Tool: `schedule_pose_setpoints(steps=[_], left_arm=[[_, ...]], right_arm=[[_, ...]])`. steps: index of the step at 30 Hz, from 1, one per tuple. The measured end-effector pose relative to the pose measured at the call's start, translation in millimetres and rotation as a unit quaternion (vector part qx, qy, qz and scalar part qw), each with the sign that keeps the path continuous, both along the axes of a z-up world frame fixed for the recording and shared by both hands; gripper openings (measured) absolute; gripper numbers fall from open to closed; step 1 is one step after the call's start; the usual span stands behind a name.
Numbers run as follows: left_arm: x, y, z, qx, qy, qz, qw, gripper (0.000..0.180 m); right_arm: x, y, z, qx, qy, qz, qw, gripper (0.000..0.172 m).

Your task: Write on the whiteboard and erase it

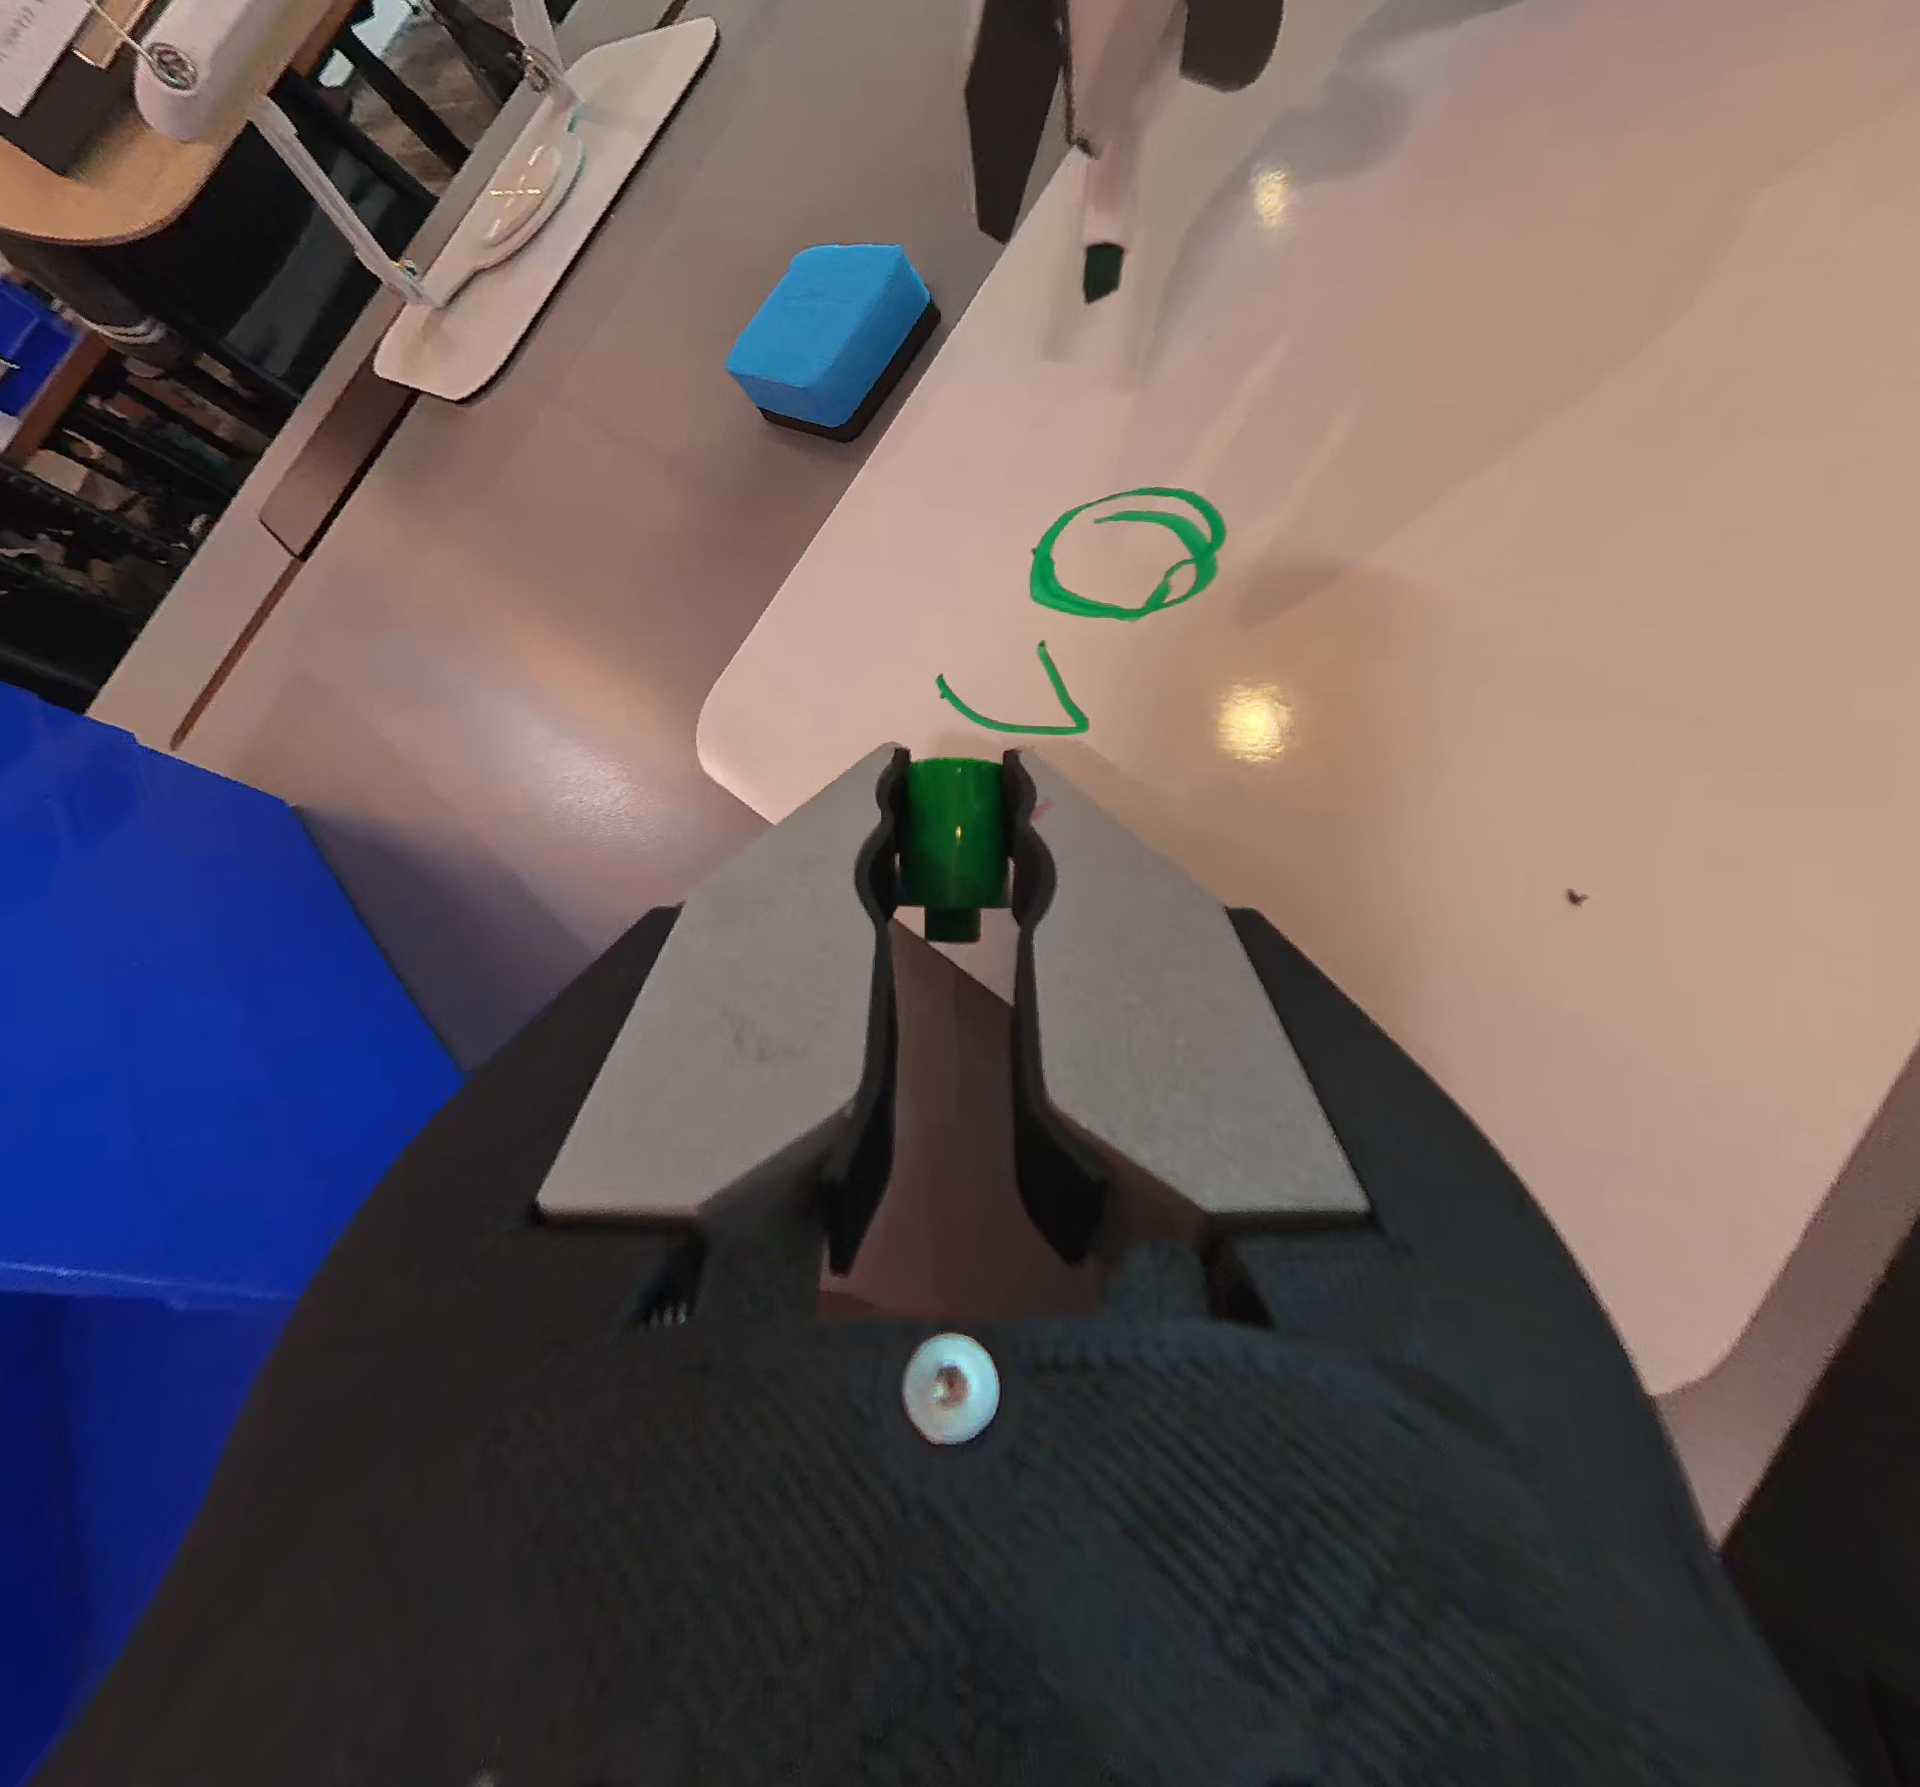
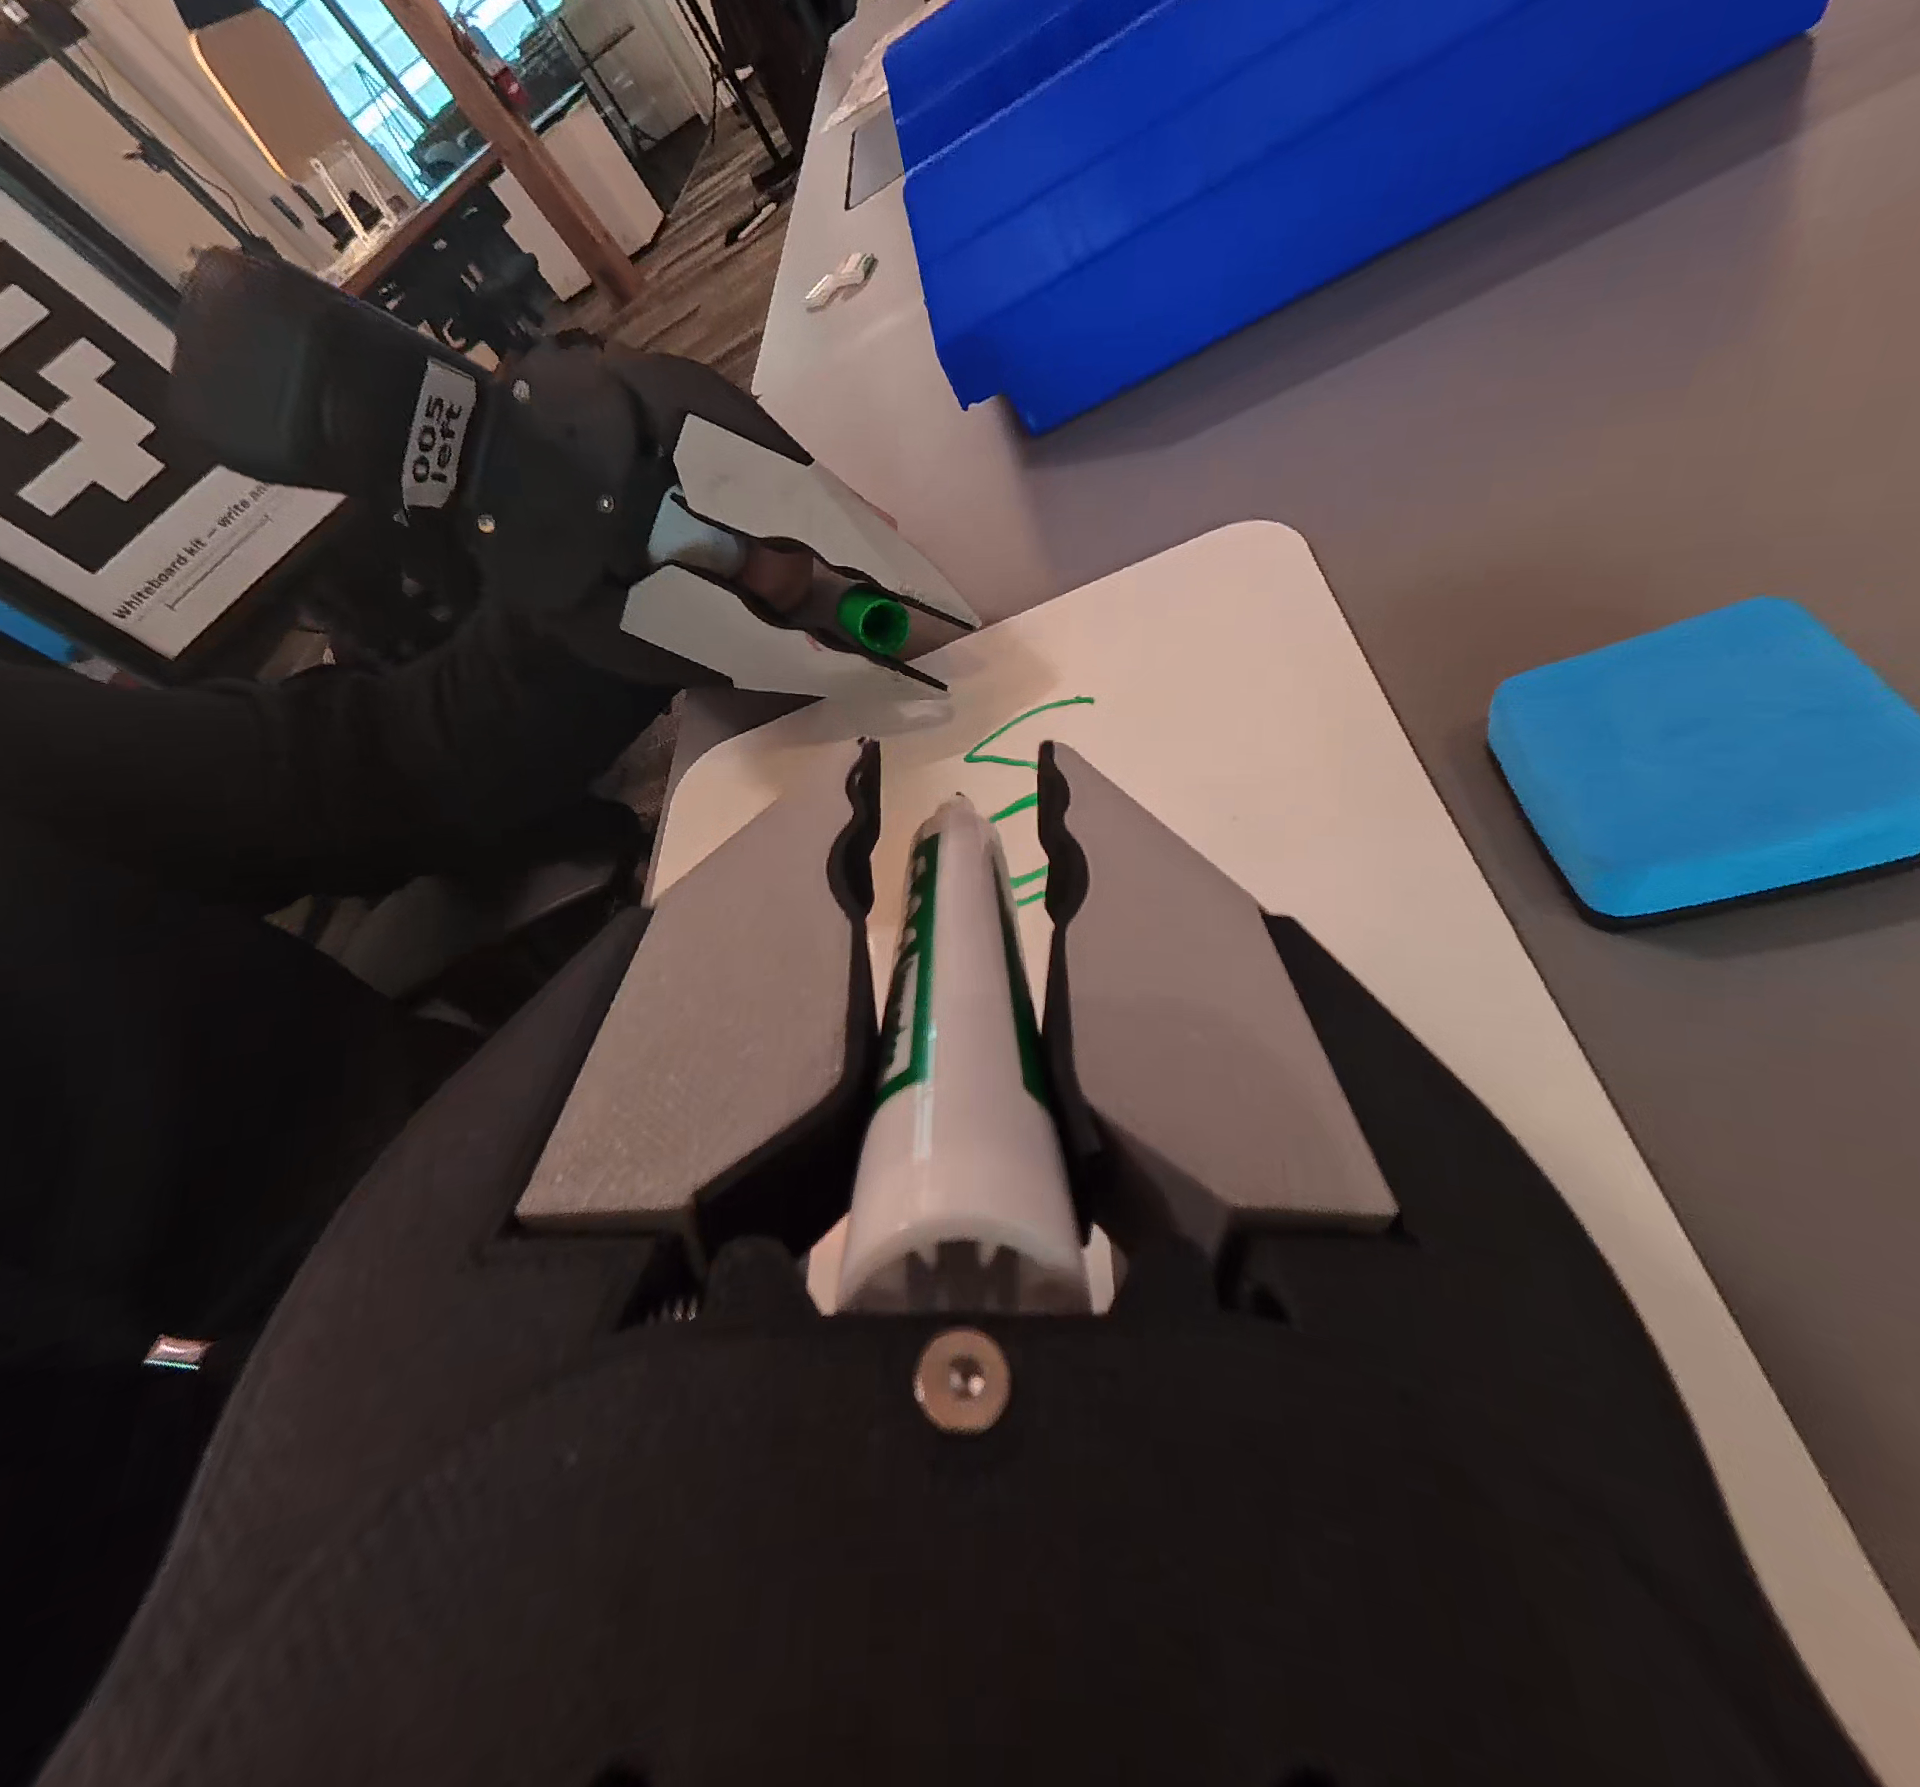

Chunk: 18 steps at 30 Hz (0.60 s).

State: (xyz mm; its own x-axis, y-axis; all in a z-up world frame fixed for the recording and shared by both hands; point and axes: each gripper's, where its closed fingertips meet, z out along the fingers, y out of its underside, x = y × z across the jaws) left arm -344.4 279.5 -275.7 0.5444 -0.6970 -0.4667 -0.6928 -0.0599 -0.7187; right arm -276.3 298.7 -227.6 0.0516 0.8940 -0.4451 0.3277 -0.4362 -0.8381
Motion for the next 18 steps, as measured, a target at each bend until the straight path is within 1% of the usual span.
schedule_pose_setpoints(steps=[4,8,10,14,18], left_arm=[[6.3,-6.7,1.7,-0.013,-0.013,-0.012,1.000,0.015],[12.9,-11.1,5.0,-0.022,-0.031,-0.024,0.999,0.015],[20.9,-16.8,9.5,-0.038,-0.062,-0.043,0.996,0.015],[39.7,-28.9,25.4,-0.085,-0.153,-0.081,0.981,0.015],[49.9,-40.2,35.4,-0.121,-0.209,-0.119,0.963,0.015]], right_arm=[[1.7,-0.9,-7.4,0.002,-0.018,0.004,1.000,0.029],[-2.9,-11.7,1.9,-0.004,0.013,0.028,1.000,0.029],[-5.3,-21.1,10.9,0.005,0.037,0.052,0.998,0.029],[-7.9,-39.6,30.8,0.065,0.083,0.089,0.990,0.029],[-9.3,-52.4,34.9,0.094,0.092,0.115,0.985,0.029]])
